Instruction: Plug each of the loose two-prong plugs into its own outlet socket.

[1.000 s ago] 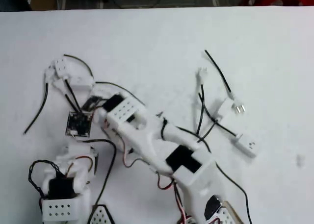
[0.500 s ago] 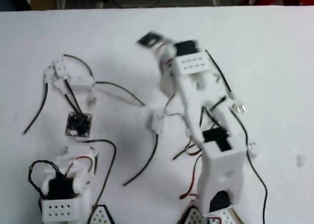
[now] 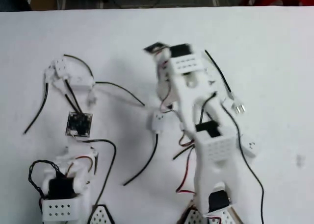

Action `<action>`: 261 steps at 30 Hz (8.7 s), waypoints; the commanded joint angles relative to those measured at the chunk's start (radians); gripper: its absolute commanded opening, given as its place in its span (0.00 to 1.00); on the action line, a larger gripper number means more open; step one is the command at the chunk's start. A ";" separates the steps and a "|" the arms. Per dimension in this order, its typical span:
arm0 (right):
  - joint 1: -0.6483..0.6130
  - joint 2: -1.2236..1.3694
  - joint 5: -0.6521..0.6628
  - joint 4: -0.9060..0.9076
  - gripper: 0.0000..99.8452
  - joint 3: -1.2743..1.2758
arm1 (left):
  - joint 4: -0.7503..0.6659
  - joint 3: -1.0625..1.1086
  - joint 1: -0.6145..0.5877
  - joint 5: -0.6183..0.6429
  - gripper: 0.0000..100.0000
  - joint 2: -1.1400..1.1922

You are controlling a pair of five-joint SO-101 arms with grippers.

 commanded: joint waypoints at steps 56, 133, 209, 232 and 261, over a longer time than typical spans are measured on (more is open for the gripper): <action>-0.506 -0.282 -0.124 -0.105 0.26 0.413 | 0.008 -0.003 -0.005 -0.005 0.05 -0.008; 0.131 -0.254 -0.284 -0.143 0.26 0.416 | -0.511 -0.003 -0.716 -0.006 0.05 -0.001; 0.222 -0.282 -0.160 0.016 0.20 0.316 | -0.511 -0.003 -0.717 -0.008 0.05 -0.001; 0.196 -0.053 -0.416 -0.124 0.20 0.311 | -0.511 -0.003 -0.719 -0.009 0.05 -0.001; 0.182 -0.220 -0.325 -0.018 0.13 0.305 | -0.511 -0.003 -0.719 -0.009 0.05 -0.001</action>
